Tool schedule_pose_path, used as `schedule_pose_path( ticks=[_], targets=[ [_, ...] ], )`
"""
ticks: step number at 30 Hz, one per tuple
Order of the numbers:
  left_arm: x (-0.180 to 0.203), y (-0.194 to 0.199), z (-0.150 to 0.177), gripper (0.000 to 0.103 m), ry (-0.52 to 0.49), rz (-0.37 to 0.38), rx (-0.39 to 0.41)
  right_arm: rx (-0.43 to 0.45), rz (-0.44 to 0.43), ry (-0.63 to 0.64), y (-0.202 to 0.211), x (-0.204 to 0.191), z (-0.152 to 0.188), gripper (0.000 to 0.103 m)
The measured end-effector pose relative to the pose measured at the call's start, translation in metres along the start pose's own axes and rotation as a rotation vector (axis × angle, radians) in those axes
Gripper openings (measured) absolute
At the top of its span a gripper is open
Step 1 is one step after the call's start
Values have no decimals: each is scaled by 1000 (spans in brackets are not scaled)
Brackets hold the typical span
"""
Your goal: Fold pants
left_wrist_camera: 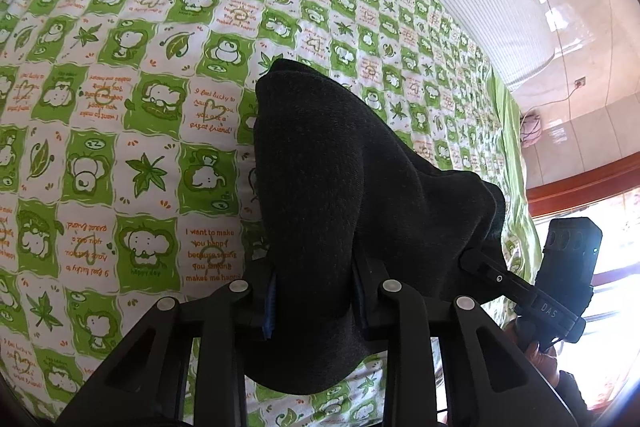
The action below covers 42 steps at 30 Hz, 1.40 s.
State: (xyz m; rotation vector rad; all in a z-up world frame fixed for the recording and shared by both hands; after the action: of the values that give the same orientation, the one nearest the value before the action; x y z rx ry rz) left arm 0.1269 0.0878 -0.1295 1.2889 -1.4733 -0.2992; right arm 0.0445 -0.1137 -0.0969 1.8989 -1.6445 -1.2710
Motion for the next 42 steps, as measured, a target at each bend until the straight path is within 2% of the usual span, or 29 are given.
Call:
schedule_pose_path(
  ticks=[9, 29, 42],
  targets=[
    [4, 25, -3, 27, 1, -12, 45, 5, -23, 15, 4, -11, -6, 51],
    [-26, 92, -41, 27, 38, -70, 200, 20, -116, 172, -13, -89, -49, 51],
    [-42, 97, -72, 27, 53, -100, 257, 16, -154, 198, -39, -117, -79, 51]
  ],
)
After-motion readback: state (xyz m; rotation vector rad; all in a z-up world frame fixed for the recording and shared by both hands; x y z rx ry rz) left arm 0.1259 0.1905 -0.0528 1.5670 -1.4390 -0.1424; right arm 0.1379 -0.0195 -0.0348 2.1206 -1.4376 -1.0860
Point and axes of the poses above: each gripper's, at about its wrist camera, not at the fingertips, and y roughly against the way its jaws point, x to its right, z to its underside, the point moved 7 cm from there along -y, roughly the way its jaws point, and after that the axes turned 10 degrees about x, right-handed, at the moved point
